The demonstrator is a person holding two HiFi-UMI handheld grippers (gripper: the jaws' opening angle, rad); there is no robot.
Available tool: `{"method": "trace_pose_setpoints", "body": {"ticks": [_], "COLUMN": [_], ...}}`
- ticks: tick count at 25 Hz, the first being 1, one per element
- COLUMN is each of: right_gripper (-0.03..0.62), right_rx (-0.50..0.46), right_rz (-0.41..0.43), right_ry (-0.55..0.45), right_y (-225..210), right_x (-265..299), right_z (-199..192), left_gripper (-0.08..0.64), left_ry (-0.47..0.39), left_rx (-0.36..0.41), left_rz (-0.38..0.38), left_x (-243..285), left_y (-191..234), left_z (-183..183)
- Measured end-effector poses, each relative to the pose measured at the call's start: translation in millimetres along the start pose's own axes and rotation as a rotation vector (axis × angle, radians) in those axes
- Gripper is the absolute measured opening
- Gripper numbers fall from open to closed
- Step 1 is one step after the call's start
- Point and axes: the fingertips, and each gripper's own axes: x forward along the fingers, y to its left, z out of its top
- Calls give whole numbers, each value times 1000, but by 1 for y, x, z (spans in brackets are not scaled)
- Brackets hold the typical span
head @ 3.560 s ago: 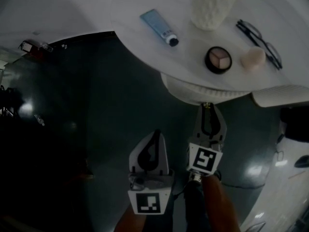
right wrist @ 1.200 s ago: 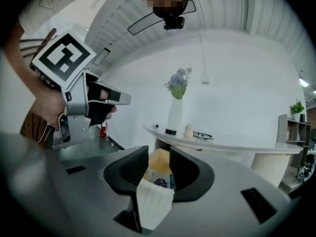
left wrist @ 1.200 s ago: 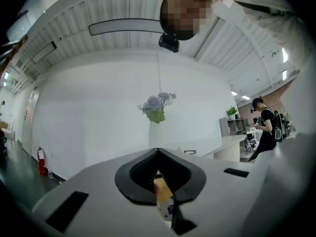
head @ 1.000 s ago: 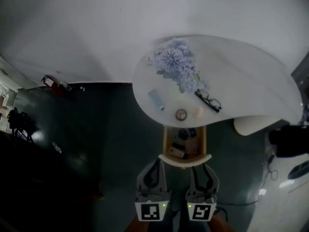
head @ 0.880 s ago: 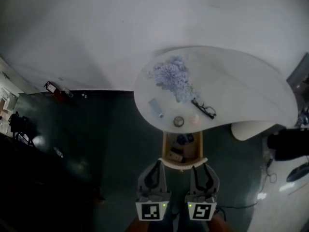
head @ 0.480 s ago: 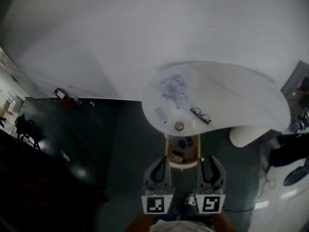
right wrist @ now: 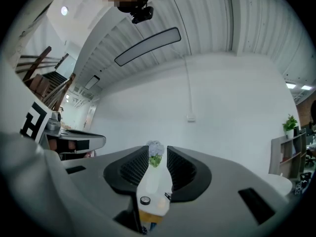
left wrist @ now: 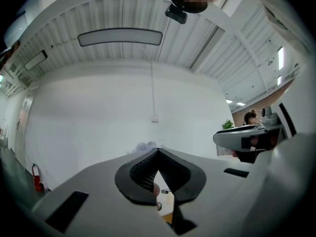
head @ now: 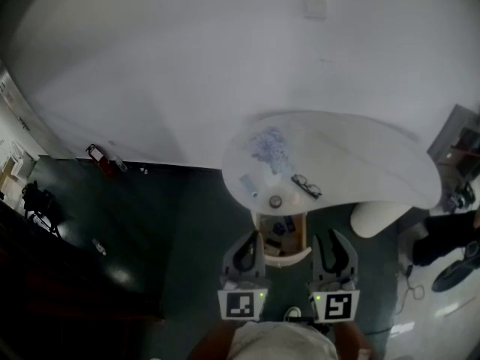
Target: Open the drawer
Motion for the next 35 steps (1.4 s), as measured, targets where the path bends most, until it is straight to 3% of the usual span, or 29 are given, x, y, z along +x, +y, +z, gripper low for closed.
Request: {"method": "trace_pose_setpoints", "body": {"ticks": [5, 10, 17, 35], "right_gripper": [120, 114, 8, 5], "right_rx": [4, 0, -2, -29], "right_rz": [-10, -10, -9, -23], "right_ry": [-18, -18, 10, 47], "right_y": [-1, 2, 7, 9], "right_x": [2, 6, 10, 11], "right_z": [5, 7, -1, -9], "left_gripper": [3, 3, 3, 3], "left_ry": [-26, -33, -18, -7], "left_rx": [31, -7, -25, -21], "left_rz": [-27, -31, -30, -34], "left_x": [6, 6, 3, -1], "left_y": [-3, -4, -4, -3], "left_z": [13, 14, 9, 4]}}
